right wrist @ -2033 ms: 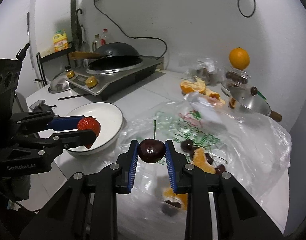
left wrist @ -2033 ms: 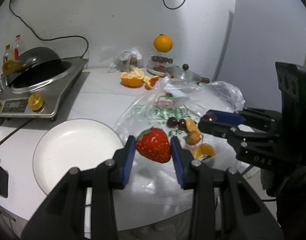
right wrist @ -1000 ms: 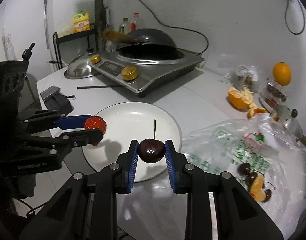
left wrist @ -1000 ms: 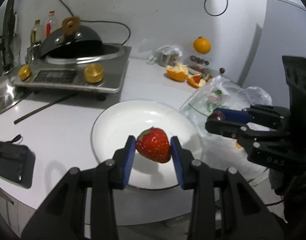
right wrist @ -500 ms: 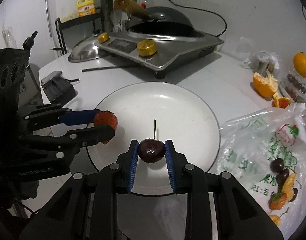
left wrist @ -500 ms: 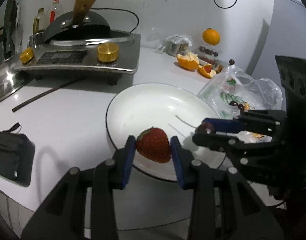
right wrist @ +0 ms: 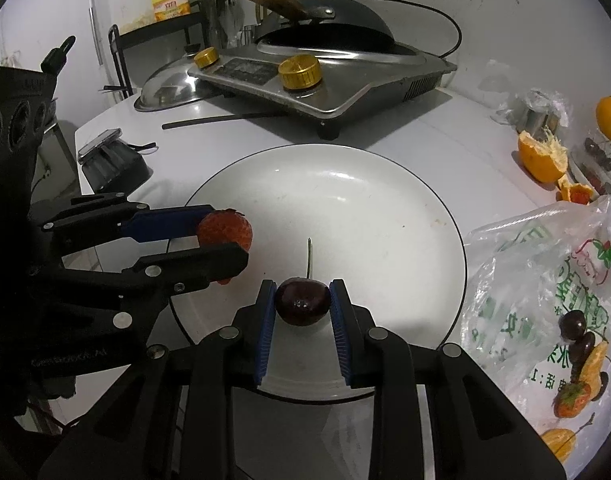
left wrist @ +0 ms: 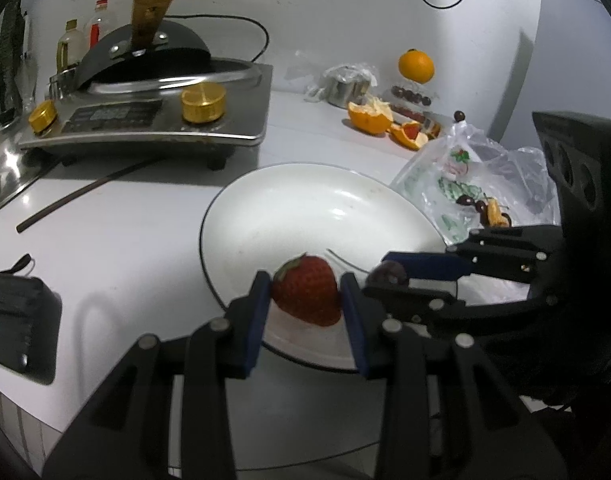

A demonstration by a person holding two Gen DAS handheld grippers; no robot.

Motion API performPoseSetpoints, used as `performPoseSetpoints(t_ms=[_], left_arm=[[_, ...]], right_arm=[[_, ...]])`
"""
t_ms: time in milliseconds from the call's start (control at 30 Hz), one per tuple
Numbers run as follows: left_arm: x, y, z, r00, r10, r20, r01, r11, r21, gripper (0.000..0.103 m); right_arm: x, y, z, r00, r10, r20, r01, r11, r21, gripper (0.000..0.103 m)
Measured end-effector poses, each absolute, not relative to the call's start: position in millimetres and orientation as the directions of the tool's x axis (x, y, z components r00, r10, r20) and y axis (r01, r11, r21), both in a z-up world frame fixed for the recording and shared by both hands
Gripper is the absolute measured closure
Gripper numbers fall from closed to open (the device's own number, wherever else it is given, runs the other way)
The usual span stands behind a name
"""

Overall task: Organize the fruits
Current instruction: 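Lower and release the strawberry with the left tool while the right releases the cherry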

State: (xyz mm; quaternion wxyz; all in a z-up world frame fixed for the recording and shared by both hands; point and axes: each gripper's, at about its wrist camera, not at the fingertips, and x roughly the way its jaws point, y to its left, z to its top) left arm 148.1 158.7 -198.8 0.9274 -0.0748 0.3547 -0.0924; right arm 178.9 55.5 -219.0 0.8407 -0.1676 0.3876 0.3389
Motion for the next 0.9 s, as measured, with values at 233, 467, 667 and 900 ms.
performPoseSetpoints(t_ms=[233,467,667,900], left_arm=[[151.7,154.0,-199.4,0.719,-0.225,-0.658,0.12,0.972,-0.201,0.065],[153.3,149.3,-198.4,0.713,-0.189,-0.676,0.102,0.981,-0.168,0.062],[149.3,150.3,-192.6,0.721,-0.168,-0.672,0.08,0.984,-0.16,0.053],[142.3,143.8,-184.3,0.73,-0.163,-0.664,0.078,0.985,-0.156,0.053]], right_arm=[[181.5,51.6,-221.3,0.462,0.437,-0.772,-0.689,0.725,-0.002,0.074],[180.8,49.2,-220.3,0.473,0.425,-0.772,-0.681,0.732,-0.014,0.073],[181.5,41.1,-215.4,0.5,0.412,-0.762,-0.659,0.752,-0.026,0.057],[176.6,32.8,-207.6,0.514,0.423,-0.746,-0.656,0.754,-0.025,0.057]])
